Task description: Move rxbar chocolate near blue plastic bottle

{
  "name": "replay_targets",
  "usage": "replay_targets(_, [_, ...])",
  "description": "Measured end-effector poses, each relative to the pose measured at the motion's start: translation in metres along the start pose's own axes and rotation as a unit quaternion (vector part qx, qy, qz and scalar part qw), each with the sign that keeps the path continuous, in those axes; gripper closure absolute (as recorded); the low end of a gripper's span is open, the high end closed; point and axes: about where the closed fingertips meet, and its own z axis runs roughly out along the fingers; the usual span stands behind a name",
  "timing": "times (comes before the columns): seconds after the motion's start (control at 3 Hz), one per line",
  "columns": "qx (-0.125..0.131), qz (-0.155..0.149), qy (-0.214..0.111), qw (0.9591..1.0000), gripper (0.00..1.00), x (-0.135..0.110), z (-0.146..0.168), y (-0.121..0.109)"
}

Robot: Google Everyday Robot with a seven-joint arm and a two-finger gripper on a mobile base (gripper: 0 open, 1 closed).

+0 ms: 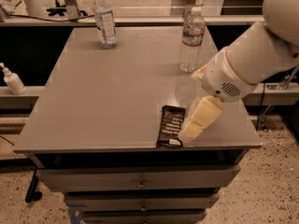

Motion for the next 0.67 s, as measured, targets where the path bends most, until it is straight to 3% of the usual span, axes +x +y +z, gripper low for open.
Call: replay_targets(0.67, [-0.039,0.004,-0.035,0.9986,0.00,-0.012,0.058,0.020])
